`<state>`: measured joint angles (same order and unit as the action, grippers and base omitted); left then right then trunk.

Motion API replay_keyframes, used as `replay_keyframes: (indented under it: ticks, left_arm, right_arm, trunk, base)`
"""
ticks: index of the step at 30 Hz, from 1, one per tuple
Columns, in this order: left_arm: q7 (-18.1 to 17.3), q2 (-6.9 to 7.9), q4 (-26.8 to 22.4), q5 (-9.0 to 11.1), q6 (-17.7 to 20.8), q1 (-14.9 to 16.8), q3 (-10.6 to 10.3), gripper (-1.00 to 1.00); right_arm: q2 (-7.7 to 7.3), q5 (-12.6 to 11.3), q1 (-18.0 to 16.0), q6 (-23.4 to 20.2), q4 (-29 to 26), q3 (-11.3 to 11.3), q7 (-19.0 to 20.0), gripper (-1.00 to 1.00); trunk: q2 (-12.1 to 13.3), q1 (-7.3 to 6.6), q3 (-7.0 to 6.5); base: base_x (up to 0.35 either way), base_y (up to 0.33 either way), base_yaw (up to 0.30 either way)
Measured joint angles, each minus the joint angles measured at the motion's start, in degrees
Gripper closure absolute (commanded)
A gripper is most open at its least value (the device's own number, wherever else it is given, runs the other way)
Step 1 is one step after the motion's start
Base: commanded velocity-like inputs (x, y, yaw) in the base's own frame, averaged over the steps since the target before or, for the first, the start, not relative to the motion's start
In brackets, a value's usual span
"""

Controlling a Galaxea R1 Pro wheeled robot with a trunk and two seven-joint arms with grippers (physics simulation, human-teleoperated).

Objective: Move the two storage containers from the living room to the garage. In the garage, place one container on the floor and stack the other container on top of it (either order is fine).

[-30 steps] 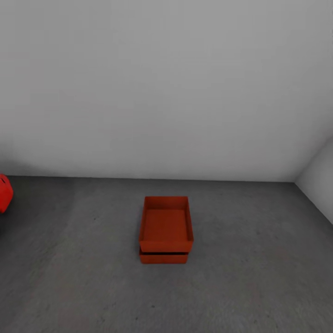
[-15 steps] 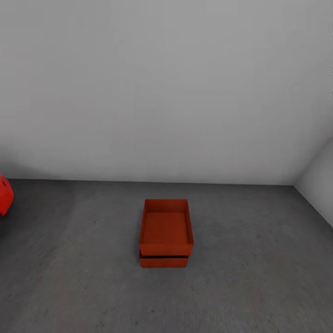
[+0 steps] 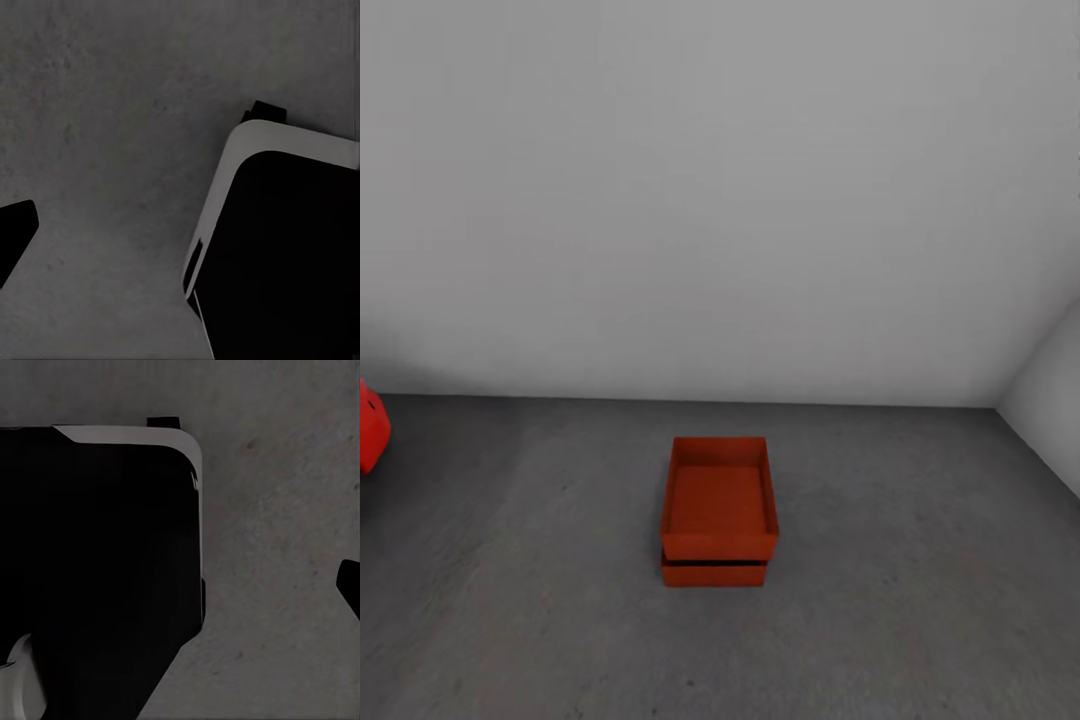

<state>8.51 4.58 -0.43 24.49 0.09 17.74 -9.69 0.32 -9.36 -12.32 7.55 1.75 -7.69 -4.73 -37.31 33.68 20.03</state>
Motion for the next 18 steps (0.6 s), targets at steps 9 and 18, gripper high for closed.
replay_keyframes:
  ticks: [9, 18]
  left_arm:
    - [-0.05, -0.03, -0.2, 0.08, -0.01, 0.0, 0.14, -1.0]
    - [-0.05, 0.0, -0.21, 0.01, -0.01, 0.0, 0.07, -1.0]
  right_arm:
    - [-0.07, 0.0, 0.0, 0.05, 0.0, 0.0, -0.02, -1.0]
    - [-0.08, -0.01, 0.0, 0.09, 0.0, 0.0, -0.03, -1.0]
  trunk:
    - [0.0, 0.0, -0.84]
    - [0.0, 0.0, -1.68]
  base:
    - [0.0, 0.0, 0.0]
    - [0.0, 0.0, 0.0]
